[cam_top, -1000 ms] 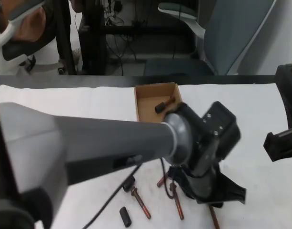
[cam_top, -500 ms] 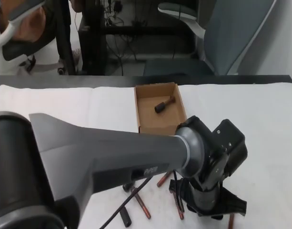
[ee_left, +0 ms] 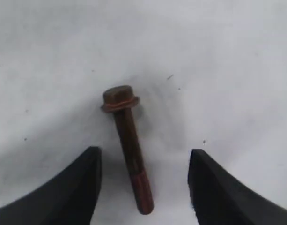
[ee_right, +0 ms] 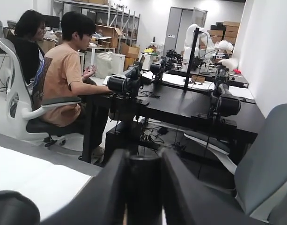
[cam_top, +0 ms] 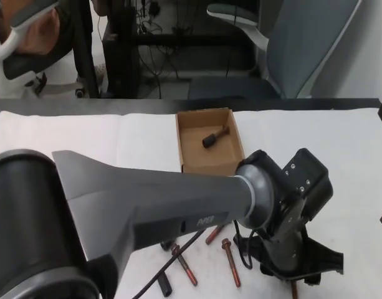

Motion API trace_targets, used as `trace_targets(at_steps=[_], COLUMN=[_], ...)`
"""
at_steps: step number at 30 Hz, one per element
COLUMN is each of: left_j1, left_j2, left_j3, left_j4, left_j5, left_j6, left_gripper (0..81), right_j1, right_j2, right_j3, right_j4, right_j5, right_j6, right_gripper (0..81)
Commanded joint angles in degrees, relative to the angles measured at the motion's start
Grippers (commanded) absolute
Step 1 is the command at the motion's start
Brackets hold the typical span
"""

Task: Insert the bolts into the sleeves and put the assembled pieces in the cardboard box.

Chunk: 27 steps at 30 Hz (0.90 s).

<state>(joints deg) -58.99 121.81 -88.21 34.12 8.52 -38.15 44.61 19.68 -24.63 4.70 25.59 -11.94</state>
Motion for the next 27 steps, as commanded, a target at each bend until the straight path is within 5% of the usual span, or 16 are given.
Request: trace_targets(at_steps=[1,6,14,18,27], left_j1=[0.6,1.5,0.9,0.4,-0.5], left_j2=[-0.1,1.4,5.4,5.4,3.4], left_j3=[-1.1,-1.4,-1.6,-1.7,-1.7], left_j4=[-0.5,-0.6,-2.1,-1.3,-2.9], left_j5=[-1.5,-3.8,-1.0,-1.5,-3.3], left_j6=[0.5,0.9,-1.8,-2.2,4.6], left_gripper=[51.4,50.7,35.6,2.8,1.8], right_j1=[-0.2,-0.2,-0.2,-0.2,-0.2], right_j2=[-0.4,-0.4,-0.4,-0.4,-0.4], right_j3=[-0.6,-0.6,-0.6,-0.6,-0.6], right_j4=[-0.5,-0.7,-0.7,-0.7,-0.5], right_j5=[-0.7,-1.1,-1.1,-1.1,-1.1], right_j6=[-0.3,0.4,0.4,0.4,0.4], right_gripper=[0.4,0.4,0.4,0.4,0.4])
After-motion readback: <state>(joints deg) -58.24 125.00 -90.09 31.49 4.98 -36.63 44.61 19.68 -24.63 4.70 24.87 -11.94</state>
